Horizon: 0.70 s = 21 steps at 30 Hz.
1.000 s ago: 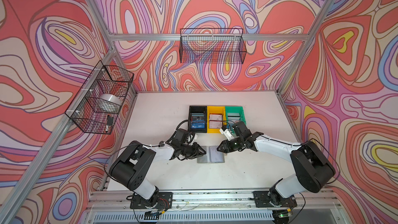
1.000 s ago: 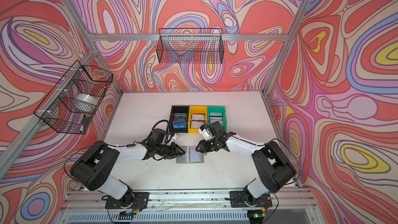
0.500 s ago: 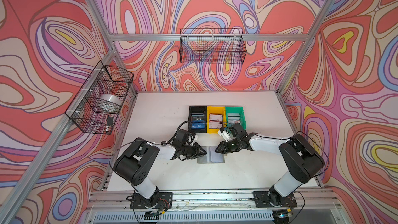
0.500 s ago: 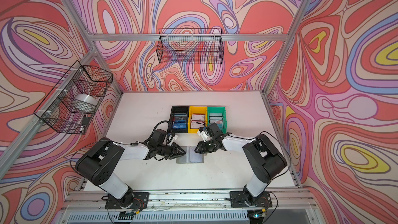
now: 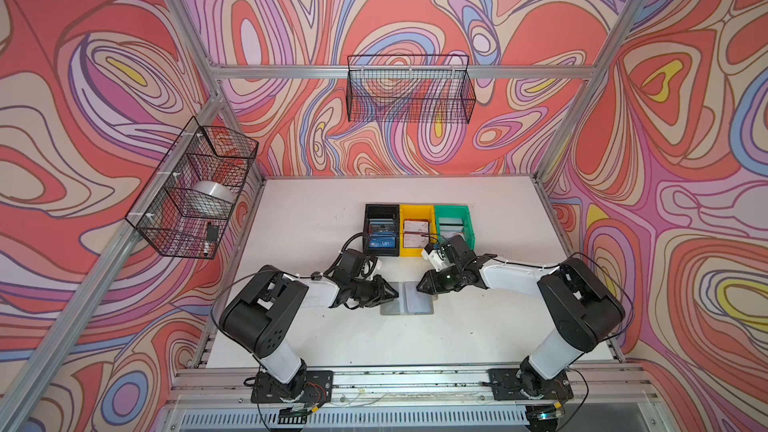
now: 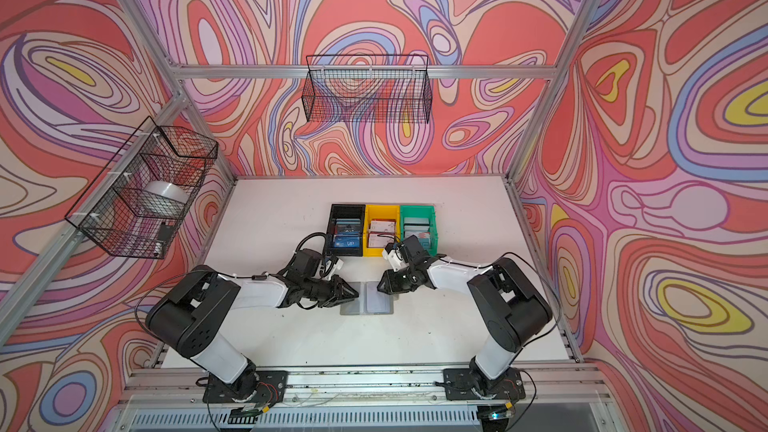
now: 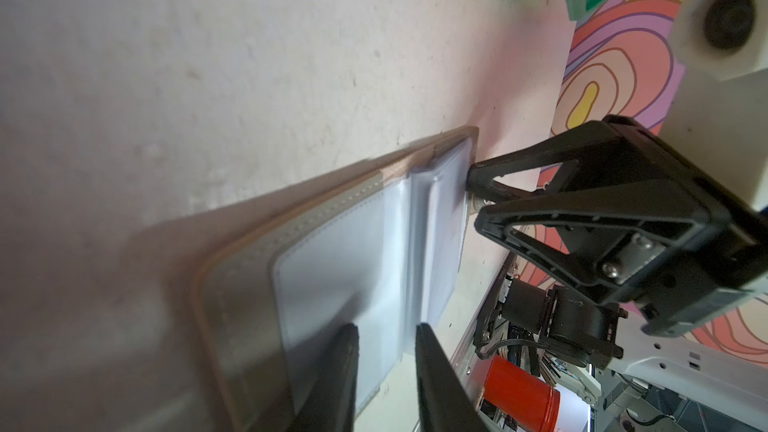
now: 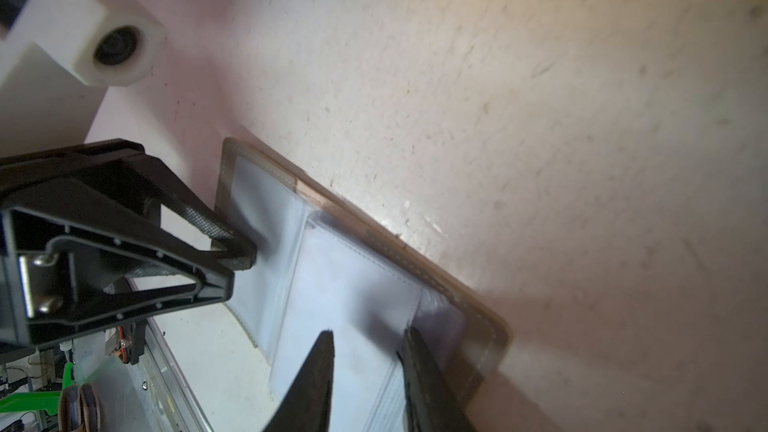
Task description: Take the credit cards out of the card holder
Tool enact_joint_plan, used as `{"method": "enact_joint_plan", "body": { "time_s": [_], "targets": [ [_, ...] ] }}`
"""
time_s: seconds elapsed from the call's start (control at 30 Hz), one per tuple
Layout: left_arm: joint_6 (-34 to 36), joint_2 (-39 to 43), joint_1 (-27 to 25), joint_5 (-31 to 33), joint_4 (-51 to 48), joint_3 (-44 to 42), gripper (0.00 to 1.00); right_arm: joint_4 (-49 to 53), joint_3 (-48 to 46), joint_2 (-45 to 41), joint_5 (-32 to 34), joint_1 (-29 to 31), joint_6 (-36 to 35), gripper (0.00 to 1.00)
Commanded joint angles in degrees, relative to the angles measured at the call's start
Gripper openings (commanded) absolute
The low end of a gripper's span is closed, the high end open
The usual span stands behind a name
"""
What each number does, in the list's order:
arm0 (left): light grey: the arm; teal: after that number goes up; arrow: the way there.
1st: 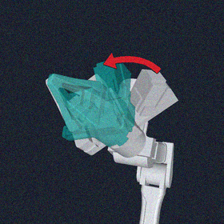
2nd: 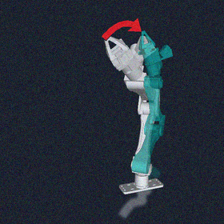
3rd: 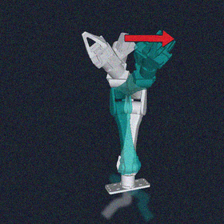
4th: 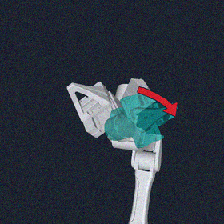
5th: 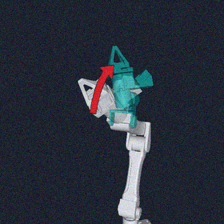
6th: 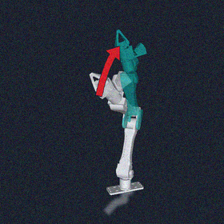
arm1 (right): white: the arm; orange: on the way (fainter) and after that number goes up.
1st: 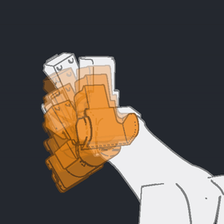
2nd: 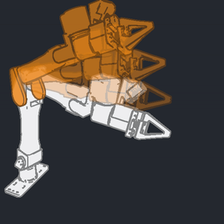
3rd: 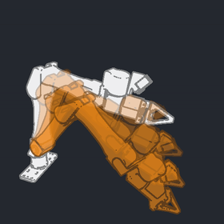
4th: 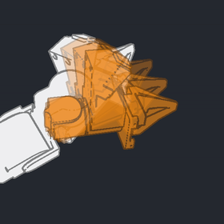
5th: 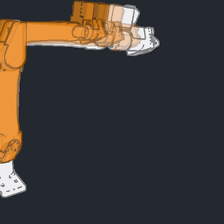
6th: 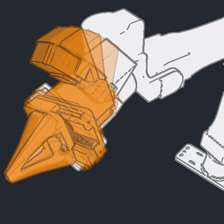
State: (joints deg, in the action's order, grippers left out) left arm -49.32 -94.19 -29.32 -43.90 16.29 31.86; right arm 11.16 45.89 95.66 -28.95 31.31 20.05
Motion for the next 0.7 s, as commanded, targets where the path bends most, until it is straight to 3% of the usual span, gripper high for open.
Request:
{"method": "enact_joint_plan", "body": {
  "time_s": [0.0, 0.23, 0.67],
  "targets": [
    [0.54, -0.38, -0.03, -0.08, -0.89, 0.57, 0.28, 1.03, 0.76, 2.36, 0.28, 1.24, -0.04, 0.32],
    [0.94, -0.11, -0.04, 0.06, -1.64, 0.70, 0.28, 1.50, 2.79, 4.02, 0.20, 3.63, -0.19, 0.31],
    [1.11, 0.46, -0.08, 0.42, -1.79, 0.24, 0.28, 4.65, 4.63, -0.43, 0.83, 3.97, -0.88, 0.30]
  ]
}}
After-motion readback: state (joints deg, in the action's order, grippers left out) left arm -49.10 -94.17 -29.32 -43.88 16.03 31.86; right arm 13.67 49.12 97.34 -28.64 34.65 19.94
